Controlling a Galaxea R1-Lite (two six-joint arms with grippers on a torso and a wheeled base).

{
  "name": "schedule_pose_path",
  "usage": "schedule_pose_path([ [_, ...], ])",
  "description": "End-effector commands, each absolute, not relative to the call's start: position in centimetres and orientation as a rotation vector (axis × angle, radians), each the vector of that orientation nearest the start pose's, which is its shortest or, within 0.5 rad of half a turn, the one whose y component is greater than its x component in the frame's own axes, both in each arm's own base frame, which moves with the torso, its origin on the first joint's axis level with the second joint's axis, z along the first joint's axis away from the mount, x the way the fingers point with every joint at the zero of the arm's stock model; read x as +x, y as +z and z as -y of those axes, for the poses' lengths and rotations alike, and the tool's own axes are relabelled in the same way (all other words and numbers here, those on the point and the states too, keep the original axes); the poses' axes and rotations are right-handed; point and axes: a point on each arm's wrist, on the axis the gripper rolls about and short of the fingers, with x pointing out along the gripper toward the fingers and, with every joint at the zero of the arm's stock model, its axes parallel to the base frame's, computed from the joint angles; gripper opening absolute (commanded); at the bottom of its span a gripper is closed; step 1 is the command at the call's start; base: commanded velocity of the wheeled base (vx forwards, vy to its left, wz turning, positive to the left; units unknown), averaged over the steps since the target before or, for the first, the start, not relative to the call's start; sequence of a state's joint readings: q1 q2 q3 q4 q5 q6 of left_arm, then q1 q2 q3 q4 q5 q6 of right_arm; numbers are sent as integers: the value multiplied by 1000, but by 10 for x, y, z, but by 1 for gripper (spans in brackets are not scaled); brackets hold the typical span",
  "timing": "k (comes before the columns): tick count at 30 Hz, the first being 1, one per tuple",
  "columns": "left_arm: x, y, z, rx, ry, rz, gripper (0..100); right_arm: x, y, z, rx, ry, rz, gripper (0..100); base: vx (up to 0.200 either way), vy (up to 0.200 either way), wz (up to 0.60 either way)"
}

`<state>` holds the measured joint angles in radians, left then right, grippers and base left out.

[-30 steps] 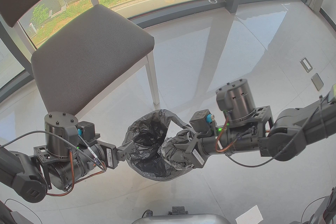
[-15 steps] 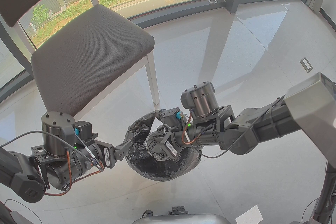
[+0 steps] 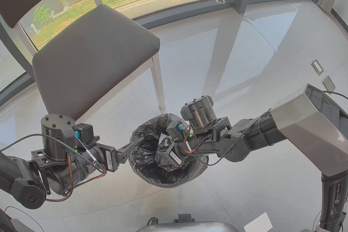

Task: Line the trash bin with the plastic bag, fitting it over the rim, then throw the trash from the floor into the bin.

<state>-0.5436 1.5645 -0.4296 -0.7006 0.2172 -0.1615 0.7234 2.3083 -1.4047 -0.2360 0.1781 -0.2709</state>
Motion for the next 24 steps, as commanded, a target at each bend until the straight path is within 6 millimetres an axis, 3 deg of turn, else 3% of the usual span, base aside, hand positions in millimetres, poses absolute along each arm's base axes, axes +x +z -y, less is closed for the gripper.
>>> schedule_pose_path([
  [1,202,131,116,2,-286,-428,100,340,59,-300,-430,948,-560,100,0,0,0],
  [11,201,131,116,0,-290,-422,100,346,65,-291,-414,920,-559,100,0,0,0],
  [18,191,129,116,3,-319,-418,100,331,93,-276,-384,848,-582,100,0,0,0],
  [23,180,133,114,0,-348,-404,100,316,123,-258,-367,745,-577,100,0,0,0],
  [24,171,133,112,-3,-396,-403,100,306,139,-244,-376,678,-582,100,0,0,0],
])
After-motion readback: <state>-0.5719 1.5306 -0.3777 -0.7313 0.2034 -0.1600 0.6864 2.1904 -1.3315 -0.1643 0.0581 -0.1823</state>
